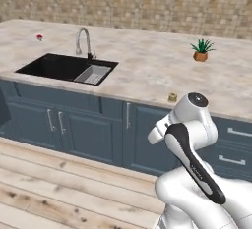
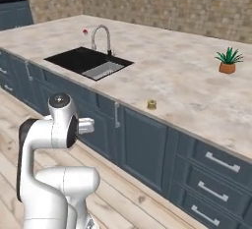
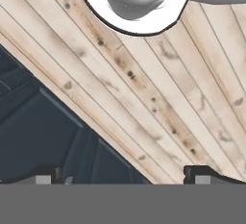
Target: Pick the candle and candle from the dining table and place them in the open cabinet. Close the cabinet after placing the objects.
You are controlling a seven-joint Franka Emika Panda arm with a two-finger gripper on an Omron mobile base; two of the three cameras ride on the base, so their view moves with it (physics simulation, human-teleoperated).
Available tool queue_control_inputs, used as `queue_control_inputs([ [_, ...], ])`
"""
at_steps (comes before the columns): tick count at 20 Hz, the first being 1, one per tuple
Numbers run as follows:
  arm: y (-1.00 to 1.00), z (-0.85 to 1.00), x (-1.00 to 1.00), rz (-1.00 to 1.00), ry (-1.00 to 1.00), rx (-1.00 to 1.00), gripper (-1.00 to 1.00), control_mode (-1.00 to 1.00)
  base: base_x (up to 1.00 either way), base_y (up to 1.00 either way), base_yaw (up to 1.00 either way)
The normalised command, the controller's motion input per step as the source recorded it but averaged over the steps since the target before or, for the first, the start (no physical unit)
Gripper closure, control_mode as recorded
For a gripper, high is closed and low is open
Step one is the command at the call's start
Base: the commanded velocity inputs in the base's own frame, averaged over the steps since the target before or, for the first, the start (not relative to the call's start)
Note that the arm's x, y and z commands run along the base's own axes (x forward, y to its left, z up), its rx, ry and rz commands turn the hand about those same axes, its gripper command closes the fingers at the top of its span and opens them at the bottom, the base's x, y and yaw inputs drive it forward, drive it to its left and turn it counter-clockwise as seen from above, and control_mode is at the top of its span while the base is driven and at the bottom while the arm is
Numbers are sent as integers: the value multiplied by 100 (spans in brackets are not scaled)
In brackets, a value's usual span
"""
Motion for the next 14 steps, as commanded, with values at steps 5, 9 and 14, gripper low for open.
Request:
queue_control_inputs([
  [5, 0, 0, 0, 0, 0, 0, -100, 100, 60, 49, -26],
  [9, 0, 0, 0, 0, 0, 0, -100, 100, 29, 32, -33],
  [14, 0, 0, 0, 0, 0, 0, -100, 100, 1, 4, -49],
])
